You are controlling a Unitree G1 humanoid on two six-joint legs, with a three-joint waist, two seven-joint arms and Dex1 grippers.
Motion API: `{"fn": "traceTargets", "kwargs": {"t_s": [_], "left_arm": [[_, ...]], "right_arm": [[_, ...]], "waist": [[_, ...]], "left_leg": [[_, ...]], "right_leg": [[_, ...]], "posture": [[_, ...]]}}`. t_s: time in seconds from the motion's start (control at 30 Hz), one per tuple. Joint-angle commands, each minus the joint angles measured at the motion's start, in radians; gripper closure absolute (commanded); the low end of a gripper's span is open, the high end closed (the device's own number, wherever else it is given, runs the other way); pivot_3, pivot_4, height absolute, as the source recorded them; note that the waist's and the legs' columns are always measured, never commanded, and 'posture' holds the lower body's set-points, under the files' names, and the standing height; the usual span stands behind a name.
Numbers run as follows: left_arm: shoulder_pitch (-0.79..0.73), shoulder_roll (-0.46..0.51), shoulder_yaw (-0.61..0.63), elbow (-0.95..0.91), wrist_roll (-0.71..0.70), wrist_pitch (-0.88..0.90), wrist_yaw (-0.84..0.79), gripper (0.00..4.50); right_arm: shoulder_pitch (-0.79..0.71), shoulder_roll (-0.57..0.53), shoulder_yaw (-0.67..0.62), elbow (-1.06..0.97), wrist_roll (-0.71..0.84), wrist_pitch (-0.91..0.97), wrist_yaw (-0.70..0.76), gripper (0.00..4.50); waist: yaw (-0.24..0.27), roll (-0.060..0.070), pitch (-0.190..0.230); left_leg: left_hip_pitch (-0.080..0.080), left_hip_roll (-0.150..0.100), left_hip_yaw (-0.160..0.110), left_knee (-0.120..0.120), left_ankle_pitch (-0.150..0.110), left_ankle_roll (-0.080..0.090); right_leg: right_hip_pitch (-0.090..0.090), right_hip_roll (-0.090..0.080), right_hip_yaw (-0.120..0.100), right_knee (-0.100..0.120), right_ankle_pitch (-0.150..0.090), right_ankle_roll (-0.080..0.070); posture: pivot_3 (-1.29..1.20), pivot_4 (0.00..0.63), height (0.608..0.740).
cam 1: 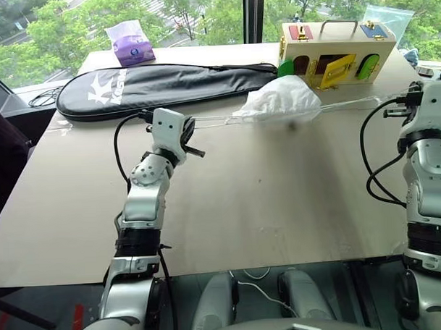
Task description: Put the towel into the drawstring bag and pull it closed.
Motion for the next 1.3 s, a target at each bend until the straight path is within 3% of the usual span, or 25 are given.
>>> {"fn": "traceTargets", "kwargs": {"t_s": [0.03,0.5,0.63,0.73,0.87,1.0,1.1,1.2,1.3], "left_arm": [[-0.032,0.047,0.074,0.017,0.039,0.023,0.111,4.49],[-0.037,0.163,0.214,0.086,0.134,0.036,0.453,4.49],[-0.044,0.156,0.236,0.098,0.119,0.015,0.466,4.49],[-0.066,0.114,0.191,0.102,0.005,-0.047,0.272,4.49],[-0.041,0.101,0.099,0.052,-0.132,-0.012,-0.058,4.49],[0.016,0.188,0.019,0.050,-0.141,0.057,-0.263,4.50],[0.049,0.261,-0.046,0.081,-0.106,0.145,-0.342,4.50],[0.077,0.280,-0.084,0.015,-0.176,0.311,-0.438,4.50],[0.095,0.259,-0.092,-0.105,-0.300,0.490,-0.520,4.50]], "right_arm": [[-0.009,-0.026,-0.046,-0.020,-0.011,0.000,-0.040,4.50],[0.012,-0.037,-0.178,0.019,-0.038,0.090,-0.224,4.50],[0.002,-0.033,-0.219,0.032,-0.008,0.113,-0.244,4.50],[-0.021,-0.016,-0.163,0.026,0.077,0.081,-0.125,4.50],[-0.016,0.017,0.015,-0.046,0.184,0.143,0.112,4.50],[0.054,0.033,0.234,-0.210,0.332,0.319,0.357,3.09],[0.098,0.034,0.315,-0.274,0.357,0.378,0.407,1.69],[0.106,0.037,0.312,-0.279,0.350,0.402,0.390,0.39],[0.104,0.030,0.294,-0.281,0.358,0.423,0.386,0.39]], "waist": [[-0.001,0.000,0.000],[0.001,0.000,0.000],[0.002,0.000,0.000],[0.000,0.000,0.000],[-0.006,0.000,0.000],[-0.028,0.000,0.000],[-0.029,0.000,0.000],[-0.021,0.000,0.000],[-0.009,0.000,0.000]], "left_leg": [[0.000,0.000,0.000,0.000,0.000,0.000],[0.000,0.000,0.000,-0.001,0.000,0.000],[0.000,0.000,0.000,-0.001,0.000,0.000],[0.000,-0.001,0.001,0.000,0.000,0.000],[0.000,-0.001,0.002,0.000,0.000,0.000],[0.000,0.001,0.000,-0.001,0.000,0.000],[0.000,0.002,-0.001,-0.003,0.000,0.000],[0.000,0.001,-0.001,-0.001,0.000,0.000],[0.001,0.000,-0.001,0.001,0.000,0.000]], "right_leg": [[0.000,0.000,0.000,0.000,0.000,0.000],[-0.001,-0.001,0.000,0.000,0.000,0.000],[0.000,-0.002,0.000,0.000,0.000,0.000],[0.000,-0.002,0.000,0.000,0.001,0.001],[0.000,-0.001,0.000,0.000,0.001,0.001],[0.000,0.001,0.000,0.000,0.001,0.000],[-0.001,0.002,-0.001,-0.001,0.000,0.000],[-0.001,0.001,-0.001,-0.001,0.000,0.000],[0.003,-0.002,-0.001,-0.002,0.000,0.001]], "posture": [[0.00,0.150,0.740],[0.00,0.150,0.740],[0.00,0.150,0.740],[0.00,0.150,0.740],[0.00,0.150,0.740],[0.00,0.150,0.740],[0.00,0.150,0.740],[0.00,0.150,0.740],[0.00,0.150,0.740]]}}
